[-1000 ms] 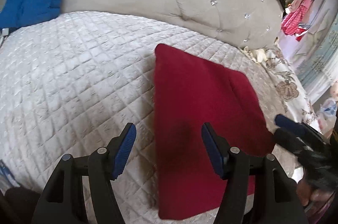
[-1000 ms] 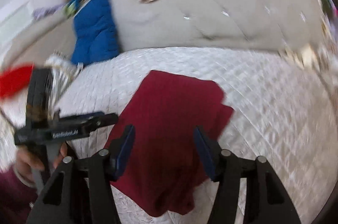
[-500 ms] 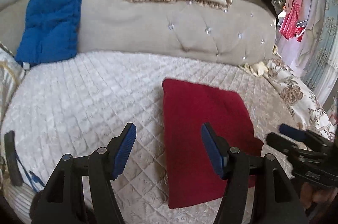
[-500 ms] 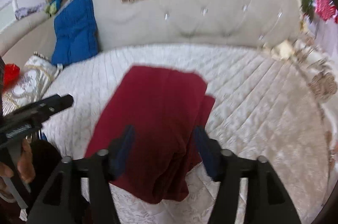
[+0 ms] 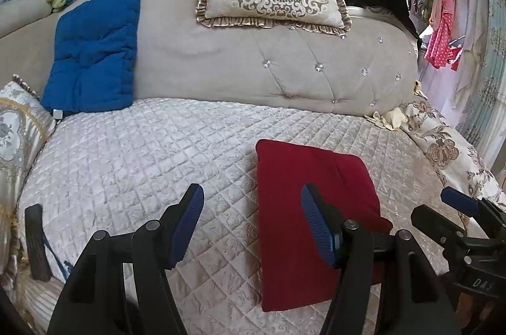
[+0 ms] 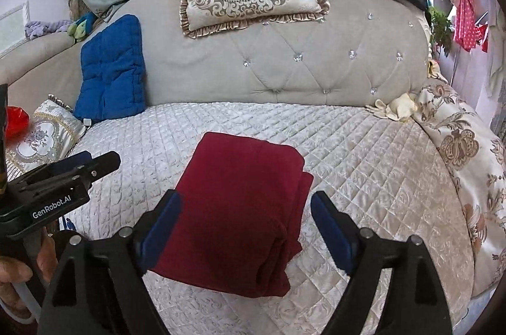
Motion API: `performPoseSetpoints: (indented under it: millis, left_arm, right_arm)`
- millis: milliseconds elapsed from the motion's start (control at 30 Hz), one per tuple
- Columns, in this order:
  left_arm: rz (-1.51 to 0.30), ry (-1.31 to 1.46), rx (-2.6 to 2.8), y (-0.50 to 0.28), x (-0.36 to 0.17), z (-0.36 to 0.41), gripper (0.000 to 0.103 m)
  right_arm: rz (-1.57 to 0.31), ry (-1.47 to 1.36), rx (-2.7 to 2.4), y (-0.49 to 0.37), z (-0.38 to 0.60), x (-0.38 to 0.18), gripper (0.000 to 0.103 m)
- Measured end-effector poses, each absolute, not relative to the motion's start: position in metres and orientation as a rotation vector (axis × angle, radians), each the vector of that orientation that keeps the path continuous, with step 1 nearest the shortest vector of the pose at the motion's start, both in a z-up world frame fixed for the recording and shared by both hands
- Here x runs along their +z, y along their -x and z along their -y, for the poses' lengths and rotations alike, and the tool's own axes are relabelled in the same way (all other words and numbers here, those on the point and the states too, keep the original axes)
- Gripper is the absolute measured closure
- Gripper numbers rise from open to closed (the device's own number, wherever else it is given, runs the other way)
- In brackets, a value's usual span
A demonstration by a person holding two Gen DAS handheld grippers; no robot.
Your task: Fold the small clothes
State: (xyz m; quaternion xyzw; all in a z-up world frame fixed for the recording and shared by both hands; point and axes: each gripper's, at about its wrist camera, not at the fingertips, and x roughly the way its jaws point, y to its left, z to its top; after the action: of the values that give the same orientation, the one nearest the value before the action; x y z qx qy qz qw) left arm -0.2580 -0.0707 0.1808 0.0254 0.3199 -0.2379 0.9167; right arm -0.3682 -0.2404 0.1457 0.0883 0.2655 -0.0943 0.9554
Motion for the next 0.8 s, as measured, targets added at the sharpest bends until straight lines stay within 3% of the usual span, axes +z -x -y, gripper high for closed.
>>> performPoseSetpoints:
  millis: [333, 467, 800]
  left_arm:
    - [-0.645, -0.081, -0.475, 0.261, 0.178, 0.075, 0.06]
    - [-0.644, -0.085, -0.476, 0.262, 0.178, 0.076, 0.06]
    - [-0.655, -0.088, -0.476, 0.26, 0.175, 0.077, 0.06]
  right_arm:
    - [-0.565, -0.2, -0.19, 0.363, 0.241, 0.134, 0.013]
    - [-0.558, -0.223, -0.189, 0.364, 0.244, 0.134, 0.004]
    - [-0.569, -0.22, -0.19, 0.364, 0.244, 0.13, 0.003]
